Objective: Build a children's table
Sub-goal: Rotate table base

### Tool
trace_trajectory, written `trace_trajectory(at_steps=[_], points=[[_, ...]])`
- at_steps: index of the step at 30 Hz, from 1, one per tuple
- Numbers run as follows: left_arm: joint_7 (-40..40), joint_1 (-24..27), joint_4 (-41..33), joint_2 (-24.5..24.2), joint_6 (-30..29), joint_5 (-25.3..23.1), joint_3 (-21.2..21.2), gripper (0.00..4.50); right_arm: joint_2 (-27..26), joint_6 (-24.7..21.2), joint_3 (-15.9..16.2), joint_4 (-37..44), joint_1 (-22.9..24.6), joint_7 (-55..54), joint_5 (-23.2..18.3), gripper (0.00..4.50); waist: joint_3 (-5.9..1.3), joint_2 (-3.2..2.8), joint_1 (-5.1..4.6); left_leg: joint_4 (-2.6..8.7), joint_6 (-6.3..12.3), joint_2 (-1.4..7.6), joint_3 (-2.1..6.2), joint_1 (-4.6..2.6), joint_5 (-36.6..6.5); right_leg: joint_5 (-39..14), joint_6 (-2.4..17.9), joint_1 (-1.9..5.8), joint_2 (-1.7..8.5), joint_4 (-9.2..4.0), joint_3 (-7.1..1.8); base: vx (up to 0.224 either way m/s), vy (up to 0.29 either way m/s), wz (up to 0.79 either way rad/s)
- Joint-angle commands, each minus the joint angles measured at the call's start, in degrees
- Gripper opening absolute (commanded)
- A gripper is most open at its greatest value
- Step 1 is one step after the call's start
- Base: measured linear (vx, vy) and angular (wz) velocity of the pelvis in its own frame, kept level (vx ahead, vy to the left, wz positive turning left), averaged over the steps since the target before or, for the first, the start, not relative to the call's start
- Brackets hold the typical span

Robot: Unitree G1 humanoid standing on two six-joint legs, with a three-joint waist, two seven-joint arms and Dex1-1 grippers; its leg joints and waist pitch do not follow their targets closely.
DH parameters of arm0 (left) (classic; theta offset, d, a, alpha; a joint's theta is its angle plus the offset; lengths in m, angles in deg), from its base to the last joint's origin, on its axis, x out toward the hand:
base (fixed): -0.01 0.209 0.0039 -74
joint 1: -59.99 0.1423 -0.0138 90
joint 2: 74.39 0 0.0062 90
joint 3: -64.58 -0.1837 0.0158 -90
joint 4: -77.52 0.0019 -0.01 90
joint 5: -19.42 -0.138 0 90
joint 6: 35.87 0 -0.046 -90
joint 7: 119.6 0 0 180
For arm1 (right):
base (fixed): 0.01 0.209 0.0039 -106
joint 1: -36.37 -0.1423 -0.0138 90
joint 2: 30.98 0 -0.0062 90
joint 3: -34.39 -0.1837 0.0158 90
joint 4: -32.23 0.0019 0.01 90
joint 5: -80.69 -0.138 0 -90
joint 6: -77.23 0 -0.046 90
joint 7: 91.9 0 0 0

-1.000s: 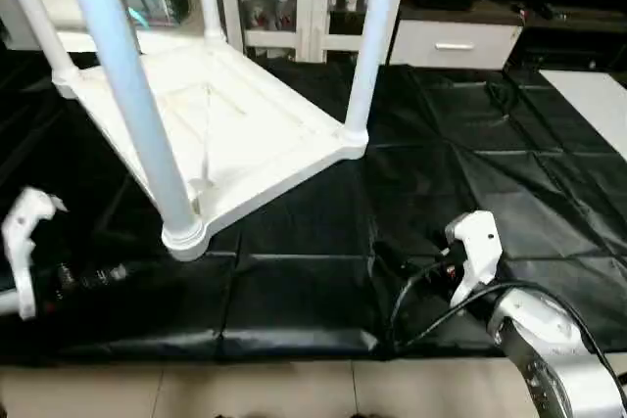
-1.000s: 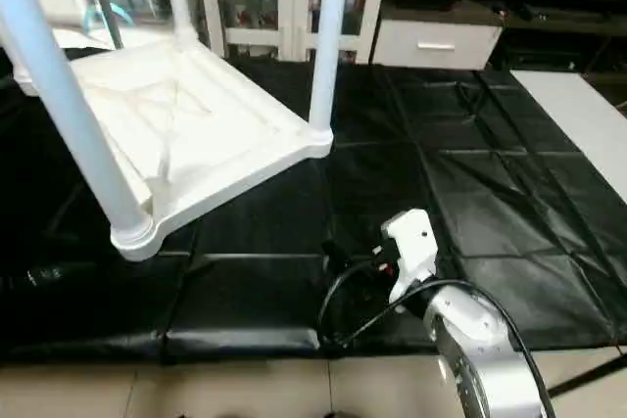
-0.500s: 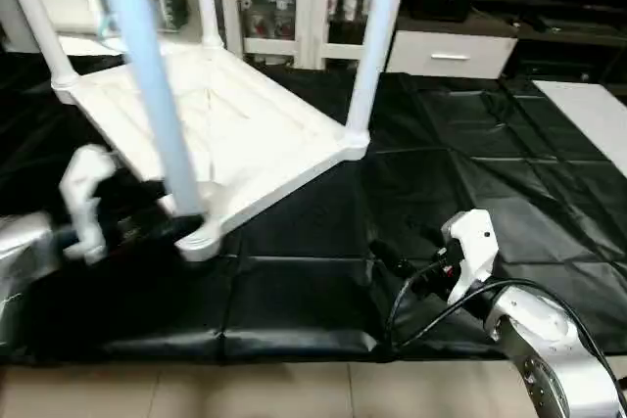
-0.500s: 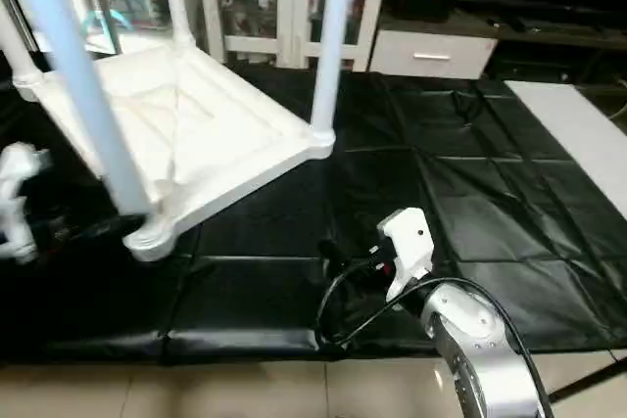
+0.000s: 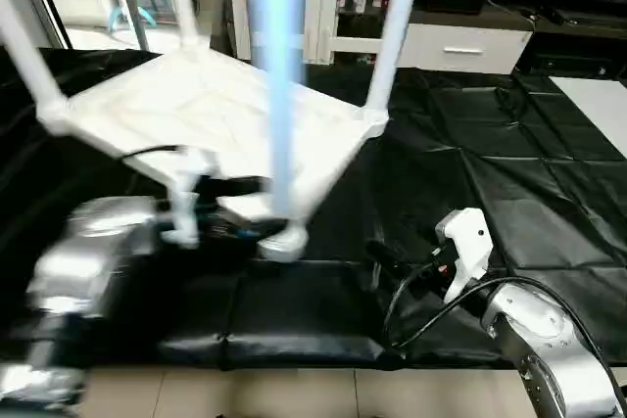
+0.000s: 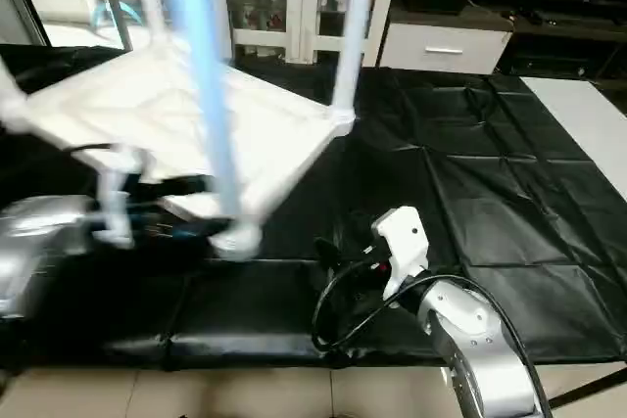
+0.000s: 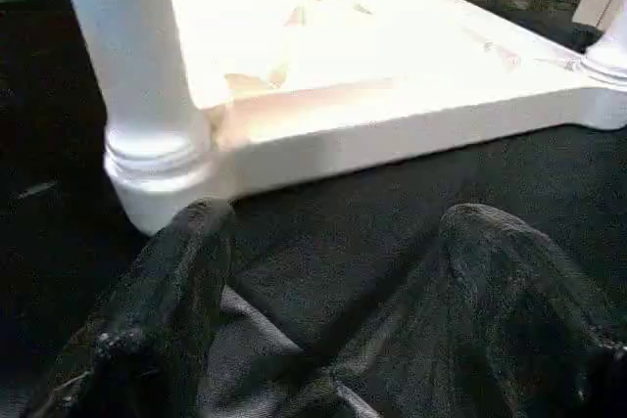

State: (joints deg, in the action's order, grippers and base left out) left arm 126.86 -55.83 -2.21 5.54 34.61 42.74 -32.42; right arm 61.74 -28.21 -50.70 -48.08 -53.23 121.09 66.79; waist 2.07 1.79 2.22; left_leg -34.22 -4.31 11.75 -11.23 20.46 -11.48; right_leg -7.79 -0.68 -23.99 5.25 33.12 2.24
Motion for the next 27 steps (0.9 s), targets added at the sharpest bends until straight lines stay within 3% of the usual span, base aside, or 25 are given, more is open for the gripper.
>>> trace_trajectory(at_steps=[1, 6, 12, 14, 17, 20, 27], points=[[1.97, -2.86, -0.04, 2.68, 1.15, -0.54, -3.36, 4.40, 0.30, 0.50, -0.36, -0.38, -0.37, 0.22, 0.00, 3.64, -3.14, -0.75, -0.17, 4.62, -0.33, 0.85, 0.27, -0.55, -14.73, -13.90, 10.68, 2.46, 1.50, -2.82, -1.58, 0.000, 0.000, 0.00], [1.82, -7.97, 5.45, 9.65, 4.19, -3.51, -7.73, 4.40, 0.54, 0.49, -0.46, -0.12, -0.49, 0.30, -0.02, 3.64, -3.10, -0.32, -0.43, 4.56, -0.02, 0.73, 0.43, -0.23, -16.37, -18.68, 8.88, 2.67, 1.62, -3.55, -1.45, 0.000, 0.000, 0.00], [-4.13, -13.65, 13.96, 17.11, 10.56, -8.87, -10.28, 4.40, 0.90, 0.68, -0.92, 0.48, 0.37, 0.30, -0.08, 3.64, -3.17, -0.17, -0.39, 4.39, 0.86, 0.80, 0.49, -0.20, -16.34, -18.89, 8.82, 2.72, 1.66, -3.83, -1.35, 0.000, 0.000, 0.00], [-7.14, -14.99, 17.28, 18.28, 14.08, -11.58, -10.77, 4.40, 1.02, 0.69, -1.16, 0.62, 0.53, 0.23, -0.12, 3.64, -3.20, -0.04, -0.48, 4.29, 1.55, 0.65, 0.51, 0.12, -15.53, -17.74, 8.73, 2.85, 1.51, -3.94, -1.27, 0.000, 0.000, 0.00], [-7.75, -15.58, 20.69, 17.73, 16.69, -14.52, -11.94, 4.40, 1.72, 0.80, -2.23, 0.92, 0.92, 0.14, -0.29, 3.64, -3.18, 0.02, -0.66, 4.44, 1.82, 0.63, 0.67, 0.40, -15.98, -19.43, 8.13, 3.13, 1.60, -4.00, -1.14, 0.000, 0.000, 0.00], [-4.99, -15.11, 22.52, 15.67, 19.19, -16.17, -12.86, 4.40, 2.46, 1.07, -3.35, 0.69, 1.26, 0.35, -0.60, 3.64, -3.16, 0.00, -0.67, 4.40, 2.20, 0.65, 0.63, 0.27, -15.91, -21.35, 7.55, 2.81, 1.62, -4.24, -1.18, 0.000, 0.000, 0.00], [0.98, -15.08, 27.57, 9.81, 21.43, -18.57, -14.14, 4.40, 4.35, 1.53, -5.61, -0.29, 1.45, 1.44, -1.49, 3.64, -3.10, -0.21, -0.51, 4.61, 1.76, 0.91, 0.63, -0.24, -17.61, -19.28, 9.52, 2.56, 1.62, -3.85, -1.21, 0.000, 0.000, 0.00]])
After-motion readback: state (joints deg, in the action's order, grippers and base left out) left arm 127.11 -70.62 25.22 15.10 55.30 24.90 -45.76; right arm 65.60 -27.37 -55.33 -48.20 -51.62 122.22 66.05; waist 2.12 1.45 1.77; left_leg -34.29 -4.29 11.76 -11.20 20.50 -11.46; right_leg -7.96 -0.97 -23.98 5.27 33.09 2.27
